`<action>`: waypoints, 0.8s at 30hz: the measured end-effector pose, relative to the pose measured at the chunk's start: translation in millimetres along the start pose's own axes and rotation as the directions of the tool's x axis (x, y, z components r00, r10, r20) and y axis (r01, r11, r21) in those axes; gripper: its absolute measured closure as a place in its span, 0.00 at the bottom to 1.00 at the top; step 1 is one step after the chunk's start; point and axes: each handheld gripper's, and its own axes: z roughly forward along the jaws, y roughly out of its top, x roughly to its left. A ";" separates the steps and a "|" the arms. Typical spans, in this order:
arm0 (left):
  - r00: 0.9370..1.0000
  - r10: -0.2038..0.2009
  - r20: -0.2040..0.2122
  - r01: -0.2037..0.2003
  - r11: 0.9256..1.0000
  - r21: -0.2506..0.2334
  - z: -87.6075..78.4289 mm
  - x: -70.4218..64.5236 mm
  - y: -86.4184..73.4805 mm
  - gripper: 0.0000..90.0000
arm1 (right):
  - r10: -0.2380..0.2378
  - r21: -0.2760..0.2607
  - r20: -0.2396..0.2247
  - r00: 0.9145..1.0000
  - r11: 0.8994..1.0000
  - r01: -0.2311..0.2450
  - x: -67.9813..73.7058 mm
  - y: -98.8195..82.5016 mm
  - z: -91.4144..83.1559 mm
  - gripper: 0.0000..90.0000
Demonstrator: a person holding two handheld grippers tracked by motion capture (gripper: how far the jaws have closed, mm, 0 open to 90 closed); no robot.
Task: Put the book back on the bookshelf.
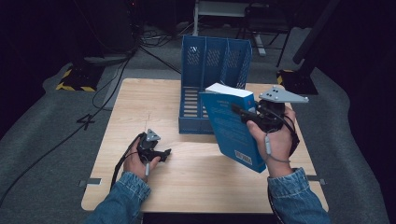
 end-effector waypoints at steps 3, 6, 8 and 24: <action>1.000 -0.001 0.000 0.001 1.000 -0.001 0.0 0.0 -0.1 0.23 | 0.018 -0.020 -0.005 1.000 1.000 -0.018 -7.5 9.6 -0.9 0.68; 1.000 -0.001 0.000 0.001 1.000 -0.003 0.0 0.4 -0.1 0.23 | 0.037 -0.031 -0.012 0.999 0.999 -0.037 -13.4 16.9 -0.4 0.68; 1.000 -0.004 -0.002 0.004 1.000 -0.005 0.0 0.6 -0.2 0.23 | 0.036 -0.034 -0.013 0.999 0.999 -0.036 -14.7 19.7 0.1 0.68; 1.000 -0.022 -0.019 0.022 1.000 -0.011 -0.5 3.4 -0.8 0.25 | 0.067 -0.103 0.009 0.998 0.993 -0.065 -43.9 68.4 23.0 0.68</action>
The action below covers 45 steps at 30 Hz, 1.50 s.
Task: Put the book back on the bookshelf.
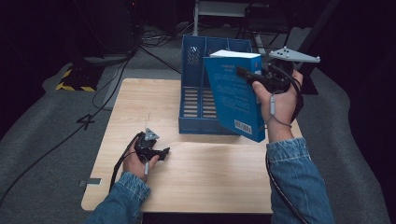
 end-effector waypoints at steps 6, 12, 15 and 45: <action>1.000 0.002 -0.002 -0.002 1.000 0.004 -0.2 -0.2 0.0 0.25 | 0.023 -0.006 0.002 1.000 1.000 -0.023 -14.1 7.8 21.9 0.68; 1.000 0.003 -0.001 -0.003 1.000 0.003 -0.3 -0.1 -0.1 0.25 | 0.038 -0.004 0.033 0.999 0.999 -0.038 -27.3 11.1 34.4 0.68; 1.000 0.003 -0.002 -0.003 1.000 0.003 -0.2 -0.2 -0.1 0.25 | 0.051 -0.002 0.044 0.998 0.999 -0.051 -34.6 9.2 36.3 0.68; 1.000 0.004 -0.001 -0.004 1.000 0.004 -0.3 -0.3 -0.1 0.25 | 0.193 -0.022 0.197 0.961 0.981 -0.192 -101.1 -14.3 50.6 0.68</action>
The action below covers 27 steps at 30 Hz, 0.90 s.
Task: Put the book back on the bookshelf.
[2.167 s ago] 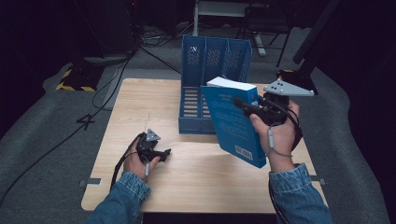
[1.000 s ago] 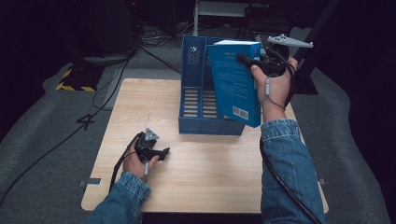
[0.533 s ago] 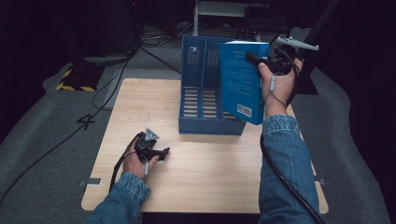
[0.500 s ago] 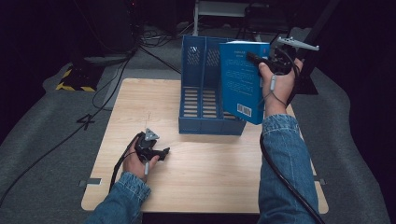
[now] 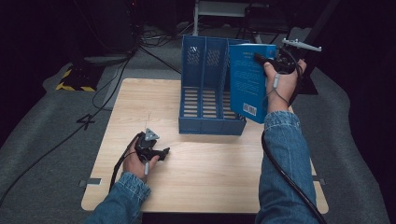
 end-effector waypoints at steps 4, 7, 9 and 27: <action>1.000 0.000 0.000 0.000 1.000 0.000 0.0 0.0 0.0 0.25 | 0.011 -0.001 -0.002 1.000 1.000 -0.011 -5.5 0.7 0.8 0.68; 1.000 0.000 0.000 0.000 1.000 0.000 0.0 0.0 0.0 0.25 | 0.013 0.008 0.016 1.000 1.000 -0.014 -4.8 2.3 3.6 0.68; 1.000 0.000 0.000 0.000 1.000 0.000 0.0 0.0 0.0 0.25 | 0.015 0.009 0.025 1.000 1.000 -0.015 -3.9 2.5 4.9 0.68; 1.000 -0.001 0.000 0.001 1.000 0.000 0.0 0.1 0.0 0.25 | 0.022 -0.025 0.002 1.000 0.999 -0.022 33.9 16.8 39.7 0.68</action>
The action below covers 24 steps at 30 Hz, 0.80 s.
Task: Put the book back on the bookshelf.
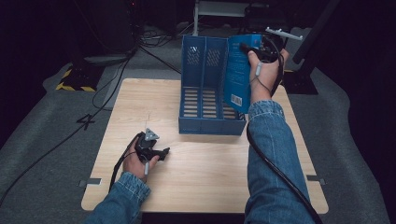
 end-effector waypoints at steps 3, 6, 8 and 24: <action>1.000 0.001 0.000 -0.001 1.000 0.000 0.0 0.0 0.0 0.25 | 0.011 -0.008 0.001 1.000 1.000 -0.011 -1.2 -1.3 4.7 0.68; 1.000 0.001 0.000 -0.001 1.000 0.001 0.0 0.0 0.0 0.25 | 0.024 -0.018 -0.015 1.000 1.000 -0.024 -5.7 -7.0 9.7 0.68; 1.000 0.001 0.000 -0.001 1.000 0.000 0.0 0.0 0.0 0.25 | 0.021 -0.024 -0.029 0.999 0.999 -0.022 -7.4 -12.7 13.6 0.68; 1.000 -0.001 0.000 0.001 1.000 0.001 -0.5 -0.5 -0.4 0.25 | -0.071 0.055 -0.013 0.997 0.996 0.072 -19.3 -59.5 43.8 0.67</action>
